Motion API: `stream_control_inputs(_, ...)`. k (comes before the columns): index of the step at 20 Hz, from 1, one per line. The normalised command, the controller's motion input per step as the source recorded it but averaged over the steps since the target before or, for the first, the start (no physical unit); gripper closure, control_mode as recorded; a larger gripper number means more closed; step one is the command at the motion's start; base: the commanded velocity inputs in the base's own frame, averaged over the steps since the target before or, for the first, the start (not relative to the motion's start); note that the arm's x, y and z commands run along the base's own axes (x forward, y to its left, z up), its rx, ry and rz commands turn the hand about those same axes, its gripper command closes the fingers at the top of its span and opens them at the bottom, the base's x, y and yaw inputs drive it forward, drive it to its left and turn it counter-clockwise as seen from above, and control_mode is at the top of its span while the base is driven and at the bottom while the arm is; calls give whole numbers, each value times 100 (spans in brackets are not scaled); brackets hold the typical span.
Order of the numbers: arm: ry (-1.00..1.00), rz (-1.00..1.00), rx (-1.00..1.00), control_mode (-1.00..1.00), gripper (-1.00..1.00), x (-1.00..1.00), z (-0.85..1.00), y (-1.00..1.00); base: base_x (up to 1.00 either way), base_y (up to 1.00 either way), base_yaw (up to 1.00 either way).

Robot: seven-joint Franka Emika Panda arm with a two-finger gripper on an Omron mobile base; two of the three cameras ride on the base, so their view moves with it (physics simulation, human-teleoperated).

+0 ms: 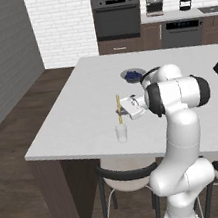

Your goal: Take a straw from the drawer in front and place it inside the glass cup on the dining counter.

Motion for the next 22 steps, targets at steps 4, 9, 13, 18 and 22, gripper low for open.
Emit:
stream_control_inputs(4, 0, 0, -2, -100, 100, 0, 0, 5, 0, 0, 0)
stream_control_inputs(9, -4, 0, 0, -100, 100, -23, 1, 0, 0, 0, 0)
stream_control_inputs(13, -5, 0, 0, -100, 100, -23, 16, 0, 0, 0, 0)
stream_control_inputs(18, -2, 0, 0, -100, 100, -14, 21, 0, 0, 0, 0)
stream_control_inputs(22, 0, 0, 0, -100, 100, -6, -1, 0, 0, 0, 0)
